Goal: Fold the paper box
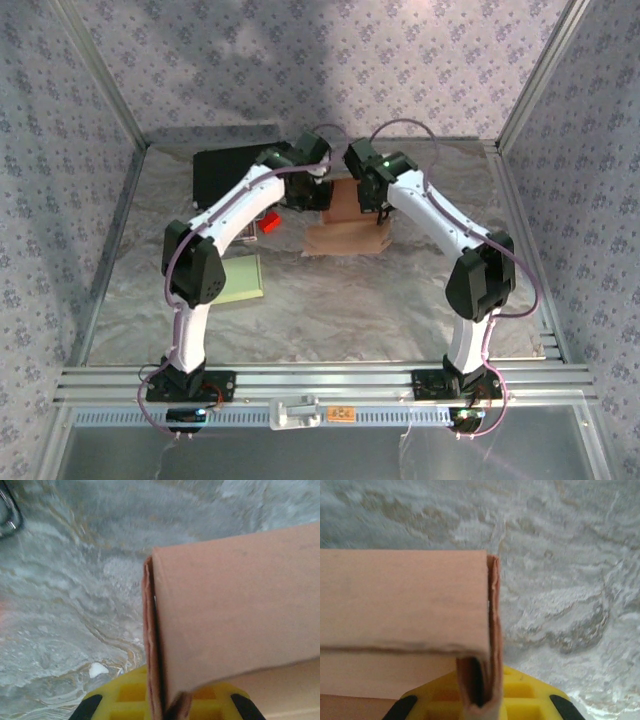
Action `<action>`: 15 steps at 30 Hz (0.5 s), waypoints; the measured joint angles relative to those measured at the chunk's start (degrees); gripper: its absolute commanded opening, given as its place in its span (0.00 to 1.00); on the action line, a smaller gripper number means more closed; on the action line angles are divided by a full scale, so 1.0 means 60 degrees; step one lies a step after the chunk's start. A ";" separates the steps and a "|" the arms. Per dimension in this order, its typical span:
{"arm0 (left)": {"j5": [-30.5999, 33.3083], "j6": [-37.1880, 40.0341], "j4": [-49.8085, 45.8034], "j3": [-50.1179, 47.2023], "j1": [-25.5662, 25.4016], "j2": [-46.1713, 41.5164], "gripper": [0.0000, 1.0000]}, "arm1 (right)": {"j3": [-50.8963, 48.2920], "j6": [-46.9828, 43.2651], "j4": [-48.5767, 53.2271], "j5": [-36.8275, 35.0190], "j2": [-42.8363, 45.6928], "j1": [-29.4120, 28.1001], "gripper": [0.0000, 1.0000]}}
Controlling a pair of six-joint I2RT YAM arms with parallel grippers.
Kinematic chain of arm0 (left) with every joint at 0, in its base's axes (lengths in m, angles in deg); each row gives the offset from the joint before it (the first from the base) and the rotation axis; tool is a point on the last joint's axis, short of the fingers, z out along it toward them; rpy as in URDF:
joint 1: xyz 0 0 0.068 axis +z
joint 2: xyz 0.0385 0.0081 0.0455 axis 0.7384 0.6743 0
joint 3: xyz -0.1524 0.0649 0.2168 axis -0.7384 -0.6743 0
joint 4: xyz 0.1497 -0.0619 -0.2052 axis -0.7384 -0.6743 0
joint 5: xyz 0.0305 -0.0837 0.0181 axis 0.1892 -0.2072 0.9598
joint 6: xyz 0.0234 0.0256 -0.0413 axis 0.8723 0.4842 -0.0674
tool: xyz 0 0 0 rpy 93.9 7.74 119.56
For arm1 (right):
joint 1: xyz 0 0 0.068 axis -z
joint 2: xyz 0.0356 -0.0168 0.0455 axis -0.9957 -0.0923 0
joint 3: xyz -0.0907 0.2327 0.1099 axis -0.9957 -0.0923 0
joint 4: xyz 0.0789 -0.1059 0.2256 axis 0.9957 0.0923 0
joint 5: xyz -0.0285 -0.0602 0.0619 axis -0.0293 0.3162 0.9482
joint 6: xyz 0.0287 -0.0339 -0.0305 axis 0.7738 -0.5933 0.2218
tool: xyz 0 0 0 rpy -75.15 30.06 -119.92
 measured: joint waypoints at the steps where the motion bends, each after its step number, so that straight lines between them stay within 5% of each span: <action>1: 0.0102 -0.0117 0.0284 -0.0426 -0.0087 -0.0036 0.00 | -0.0401 0.0076 -0.0127 0.0000 0.0084 -0.0036 0.00; 13: 0.0805 -0.1020 0.3366 -0.3326 -0.0743 -0.0058 0.00 | -0.3206 0.1213 -0.1738 0.0175 0.0492 -0.0215 0.00; 15: 0.0725 -0.1147 0.3785 -0.3668 -0.0739 -0.0058 0.13 | -0.3442 0.1249 -0.1978 0.0178 0.0492 -0.0219 0.00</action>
